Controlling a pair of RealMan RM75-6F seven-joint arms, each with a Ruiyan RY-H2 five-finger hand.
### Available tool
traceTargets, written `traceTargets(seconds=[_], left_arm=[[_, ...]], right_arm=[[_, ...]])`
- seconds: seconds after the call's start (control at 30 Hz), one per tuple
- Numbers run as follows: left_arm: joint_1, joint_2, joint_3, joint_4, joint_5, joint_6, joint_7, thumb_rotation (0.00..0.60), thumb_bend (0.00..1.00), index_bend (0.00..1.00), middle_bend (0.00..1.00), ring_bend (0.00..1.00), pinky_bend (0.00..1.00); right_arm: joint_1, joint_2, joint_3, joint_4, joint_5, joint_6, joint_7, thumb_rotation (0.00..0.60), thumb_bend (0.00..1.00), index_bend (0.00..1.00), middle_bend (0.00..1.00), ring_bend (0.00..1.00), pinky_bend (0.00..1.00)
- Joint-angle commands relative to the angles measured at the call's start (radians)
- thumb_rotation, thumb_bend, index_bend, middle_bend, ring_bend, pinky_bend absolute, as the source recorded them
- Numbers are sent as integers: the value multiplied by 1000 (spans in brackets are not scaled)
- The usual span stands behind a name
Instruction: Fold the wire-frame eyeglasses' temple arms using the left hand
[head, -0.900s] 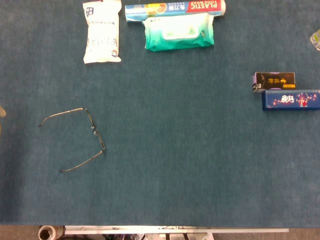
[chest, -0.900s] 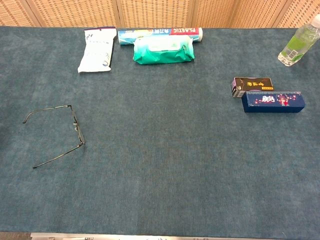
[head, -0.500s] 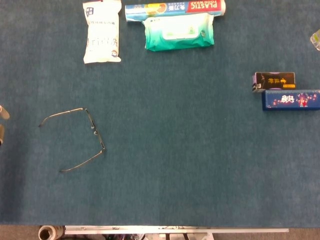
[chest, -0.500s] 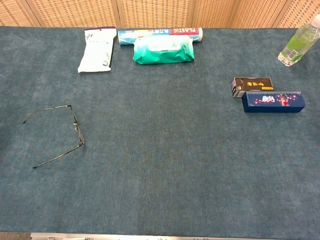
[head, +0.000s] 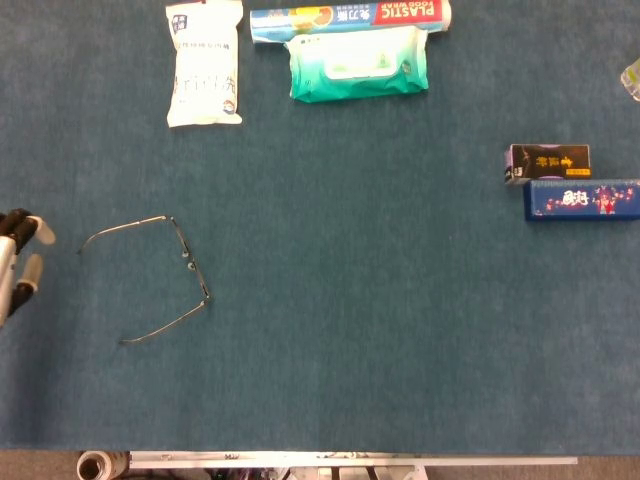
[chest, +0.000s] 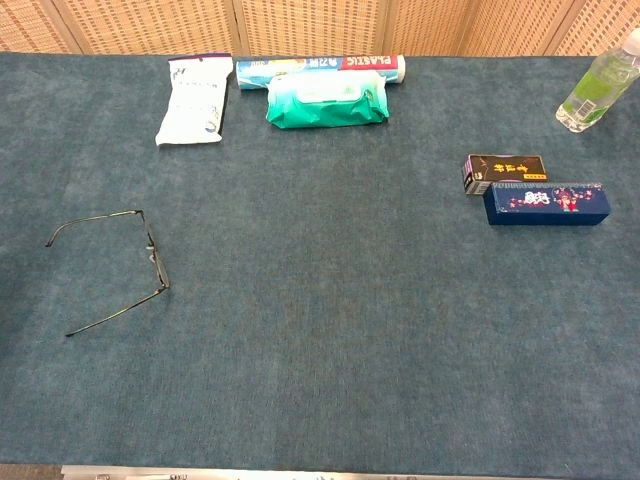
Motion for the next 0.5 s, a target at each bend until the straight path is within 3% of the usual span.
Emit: traceTargets(seconds=[0.03,0.17,0.27,0.33,0.5], left_arm=[[-18,-3,3,-10,45,5,-6,600,492,444,416,409,543],[-60,14,9,-40,102,-28,16,600,809,439,407,361,533],[-90,27,13,-59,121,-69,34,600,942,420,377,330,518],[-113,37,15,-73,132,-102,57,600,989,395,345,305,492],[-169,56,22,-113,153,-189,133,600,1000,300,252,229,415]], right_arm=[[-3,3,1,-2,-1,5,5,600,360,523,434,262,385],[-8,9,3,-6,-3,15,9,600,360,523,434,263,385],[-12,12,3,-8,-5,22,12,600,361,523,434,263,385],[-14,14,5,-9,-7,28,15,600,361,523,434,263,385],[-15,18,8,-8,-3,29,25,600,360,523,434,263,385]])
